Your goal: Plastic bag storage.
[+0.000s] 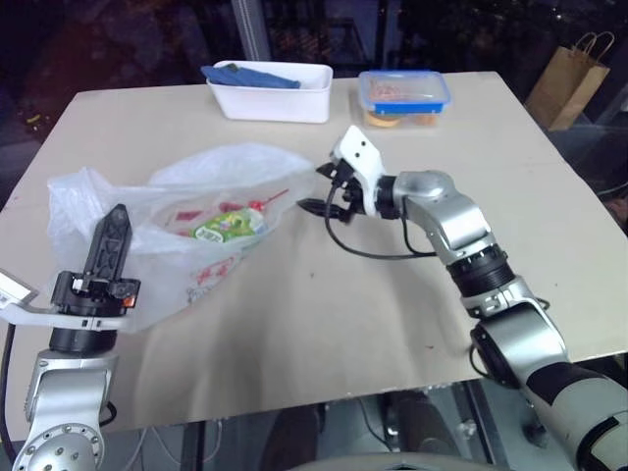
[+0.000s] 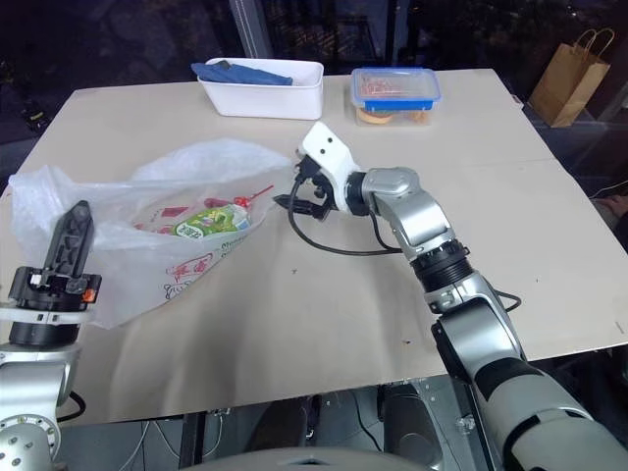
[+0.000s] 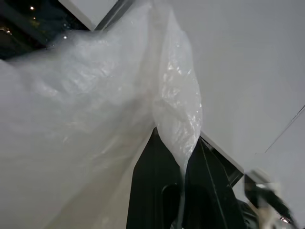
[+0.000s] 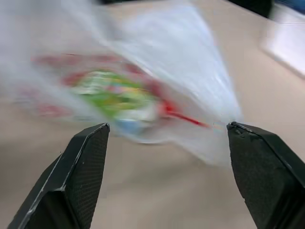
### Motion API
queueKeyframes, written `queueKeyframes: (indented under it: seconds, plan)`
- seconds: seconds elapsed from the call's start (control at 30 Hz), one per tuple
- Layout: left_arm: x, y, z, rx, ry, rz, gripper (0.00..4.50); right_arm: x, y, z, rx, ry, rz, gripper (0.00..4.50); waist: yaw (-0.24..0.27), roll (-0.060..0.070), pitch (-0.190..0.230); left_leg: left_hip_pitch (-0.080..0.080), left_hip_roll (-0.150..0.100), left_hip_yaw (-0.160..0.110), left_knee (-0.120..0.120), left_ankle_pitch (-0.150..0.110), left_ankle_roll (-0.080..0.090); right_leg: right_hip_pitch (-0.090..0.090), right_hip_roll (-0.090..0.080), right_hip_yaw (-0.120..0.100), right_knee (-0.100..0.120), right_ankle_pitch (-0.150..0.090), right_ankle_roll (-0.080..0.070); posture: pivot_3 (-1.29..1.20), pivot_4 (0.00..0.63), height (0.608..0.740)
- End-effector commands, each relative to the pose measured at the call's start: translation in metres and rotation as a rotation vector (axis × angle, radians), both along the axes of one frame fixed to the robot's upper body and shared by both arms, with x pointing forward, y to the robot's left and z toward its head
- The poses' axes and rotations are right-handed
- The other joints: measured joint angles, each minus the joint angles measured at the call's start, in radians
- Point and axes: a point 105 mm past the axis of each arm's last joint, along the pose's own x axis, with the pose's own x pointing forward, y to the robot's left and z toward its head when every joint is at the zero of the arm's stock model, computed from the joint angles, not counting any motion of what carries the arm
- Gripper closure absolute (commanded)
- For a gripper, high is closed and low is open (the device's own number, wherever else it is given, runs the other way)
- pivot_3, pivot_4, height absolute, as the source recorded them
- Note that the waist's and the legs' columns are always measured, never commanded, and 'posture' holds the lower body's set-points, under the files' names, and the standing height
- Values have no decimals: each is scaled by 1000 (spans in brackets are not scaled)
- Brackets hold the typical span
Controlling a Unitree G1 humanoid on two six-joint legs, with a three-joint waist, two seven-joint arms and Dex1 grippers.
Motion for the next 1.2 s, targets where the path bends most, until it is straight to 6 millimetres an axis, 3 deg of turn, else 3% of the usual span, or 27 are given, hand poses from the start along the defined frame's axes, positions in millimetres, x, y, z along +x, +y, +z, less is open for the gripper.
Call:
queueKeyframes:
  seconds: [0.03, 0.27, 0.3, 0.37, 0.57, 0.77, 0.87, 1.0, 1.2]
  plan:
    - [-3, 0, 10, 26, -29, 0, 4500, 26, 5, 14, 48, -48, -102, 534, -3, 0, 0, 0, 0, 1, 0, 0, 0, 0, 0, 1, 0, 0, 0, 0, 150, 740]
    - [0, -2, 10, 31, -26, -11, 4500, 34, 25, 31, 124, -61, -91, 534, -6, 1, 1, 0, 0, 1, -2, 0, 0, -1, 0, 1, -1, 0, 0, 0, 150, 740]
    - [0, -2, 10, 32, -27, -10, 4500, 34, 25, 32, 128, -59, -87, 765, -5, 1, 1, 0, 0, 1, -2, 0, 0, -1, 0, 1, -1, 0, 0, 0, 150, 740]
    - [1, -2, 10, 33, -27, -9, 4500, 32, 25, 31, 135, -38, -63, 1396, -1, 1, 1, 0, 0, 0, -2, 0, 0, 0, 0, 1, -1, 0, 0, 0, 150, 740]
    - [6, 4, 16, 25, -43, 2, 4500, 27, 18, 44, 227, 61, -21, 4442, -3, 1, 1, -1, 0, 0, -2, 0, 0, 0, 0, 0, -1, 0, 0, 0, 150, 740]
    - [20, 8, 36, 43, -81, -29, 4500, 22, 15, 85, 383, 120, -1, 4480, -4, 2, 1, -1, 0, -1, -2, 0, 0, 0, 0, -1, -1, 0, 0, 0, 150, 740]
    - [34, 2, 50, 61, -96, -76, 4500, 27, -1, 105, 485, 165, -24, 4480, -1, 2, 1, -1, 0, -2, -1, 0, 0, 0, 0, -1, 0, 0, 0, 0, 150, 740]
    - [51, -21, 67, 123, -62, -216, 4500, 19, -38, 123, 574, 257, 50, 4480, 7, 2, 1, -3, -1, -4, -1, 0, 0, 0, -1, -4, -1, 0, 0, 0, 150, 740]
    - [57, -29, 110, 192, -122, -322, 4500, -1, -101, 151, 657, 275, 109, 4480, 11, 4, 4, -5, -3, -5, -2, 0, 0, -1, -2, -5, -2, 0, 0, 0, 150, 740]
